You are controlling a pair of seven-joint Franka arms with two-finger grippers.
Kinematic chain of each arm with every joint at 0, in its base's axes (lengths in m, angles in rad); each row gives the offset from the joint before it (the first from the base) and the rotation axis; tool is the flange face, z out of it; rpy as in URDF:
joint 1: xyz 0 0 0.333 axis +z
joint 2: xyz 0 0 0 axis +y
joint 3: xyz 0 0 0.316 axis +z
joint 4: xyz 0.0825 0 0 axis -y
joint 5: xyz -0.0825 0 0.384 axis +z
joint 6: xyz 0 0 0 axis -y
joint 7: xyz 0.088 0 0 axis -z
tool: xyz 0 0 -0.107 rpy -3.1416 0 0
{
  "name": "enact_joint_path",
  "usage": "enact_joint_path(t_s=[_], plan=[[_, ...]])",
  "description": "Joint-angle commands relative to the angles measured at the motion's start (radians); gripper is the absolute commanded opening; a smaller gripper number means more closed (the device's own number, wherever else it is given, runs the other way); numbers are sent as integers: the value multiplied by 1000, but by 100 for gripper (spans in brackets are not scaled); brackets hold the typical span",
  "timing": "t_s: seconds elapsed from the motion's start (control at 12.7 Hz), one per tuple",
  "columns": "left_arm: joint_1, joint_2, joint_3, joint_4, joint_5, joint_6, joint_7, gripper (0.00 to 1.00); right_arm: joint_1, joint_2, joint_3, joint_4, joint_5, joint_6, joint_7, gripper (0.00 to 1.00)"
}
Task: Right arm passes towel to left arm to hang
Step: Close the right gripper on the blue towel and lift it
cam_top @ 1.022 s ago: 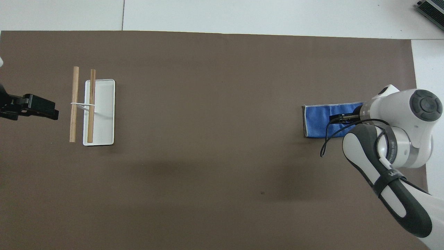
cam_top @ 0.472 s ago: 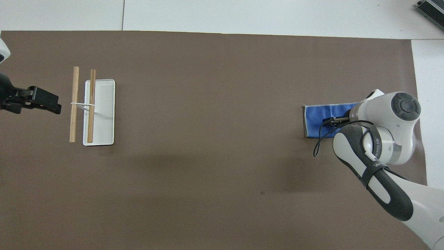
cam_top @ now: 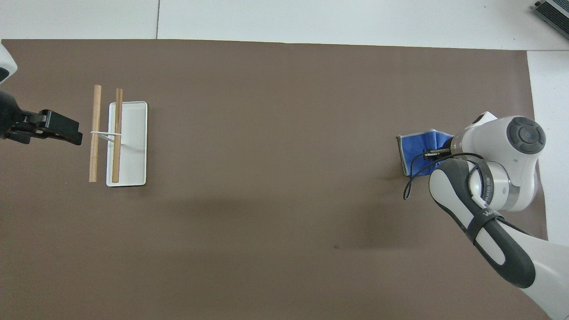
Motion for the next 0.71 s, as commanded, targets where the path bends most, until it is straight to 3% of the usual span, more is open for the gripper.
enact_joint_path(t_s=[0.0, 0.39, 0.63], plan=[[-11, -22, 6, -29, 22, 46, -21, 100, 1, -63, 10, 1, 16, -50, -19, 0], [-25, -22, 4, -35, 22, 69, -17, 100, 40, -166, 41, 69, 18, -162, 25, 0], [-25, -22, 7, -35, 22, 67, -18, 100, 40, -205, 134, 123, 57, -225, 142, 0]])
